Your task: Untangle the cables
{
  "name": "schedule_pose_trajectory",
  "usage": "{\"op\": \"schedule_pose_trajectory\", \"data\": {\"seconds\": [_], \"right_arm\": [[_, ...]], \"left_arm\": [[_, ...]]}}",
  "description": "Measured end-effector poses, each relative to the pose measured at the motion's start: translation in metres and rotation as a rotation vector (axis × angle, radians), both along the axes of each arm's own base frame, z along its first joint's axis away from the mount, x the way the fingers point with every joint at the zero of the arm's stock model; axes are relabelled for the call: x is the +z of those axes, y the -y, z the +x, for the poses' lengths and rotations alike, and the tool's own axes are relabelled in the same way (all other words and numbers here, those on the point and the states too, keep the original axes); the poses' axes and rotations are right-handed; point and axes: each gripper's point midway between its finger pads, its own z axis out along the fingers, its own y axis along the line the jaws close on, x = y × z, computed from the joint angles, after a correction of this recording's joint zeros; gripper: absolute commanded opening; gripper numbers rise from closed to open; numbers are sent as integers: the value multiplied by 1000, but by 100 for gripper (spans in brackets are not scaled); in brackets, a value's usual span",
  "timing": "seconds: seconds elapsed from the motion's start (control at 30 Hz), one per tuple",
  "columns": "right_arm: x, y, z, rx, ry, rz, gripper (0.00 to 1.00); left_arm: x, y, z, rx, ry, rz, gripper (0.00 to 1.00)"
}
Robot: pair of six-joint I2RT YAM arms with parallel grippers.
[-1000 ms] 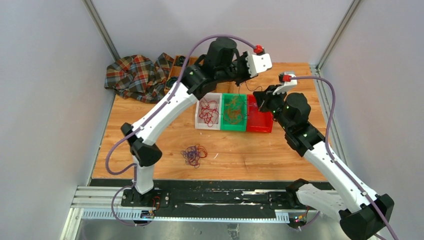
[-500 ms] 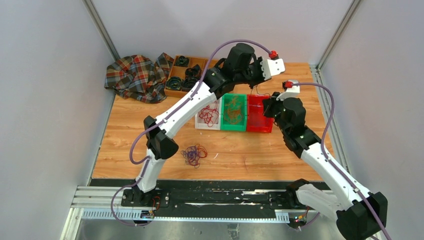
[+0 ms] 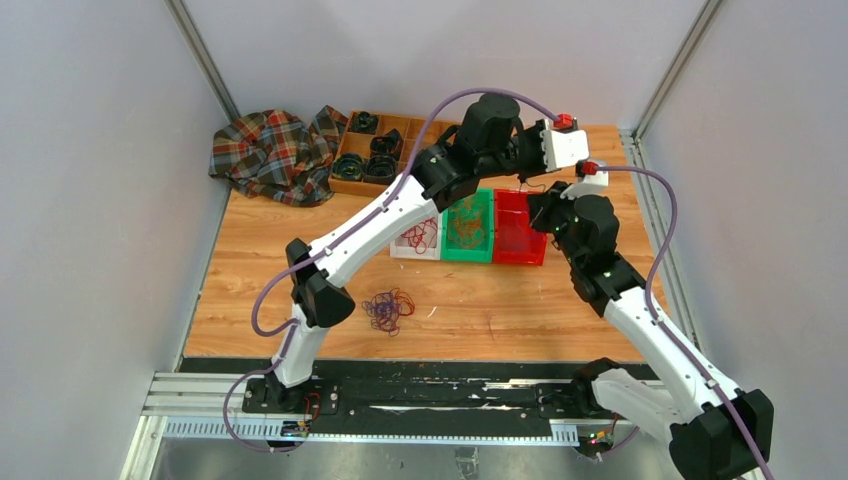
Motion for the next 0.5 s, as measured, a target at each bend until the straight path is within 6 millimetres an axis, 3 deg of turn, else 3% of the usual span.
{"op": "schedule_pose_trajectory", "data": {"seconds": [0.13,0.23,0.37,0.5], "right_arm": [[-1,-1,0,4,-5,10,1],[-4,-1,0,3,-11,14,1],[-19,1,-1,-3,-31,7,1],[-39,5,3,-28,-62,-6,1]], "left_arm": [[-5,2,0,-4,15,11,0],[-23,5,5,8,11,32,0],[-46,6,13,33,-16,54,0],[-45,9,22,59,-25,14,0]]}}
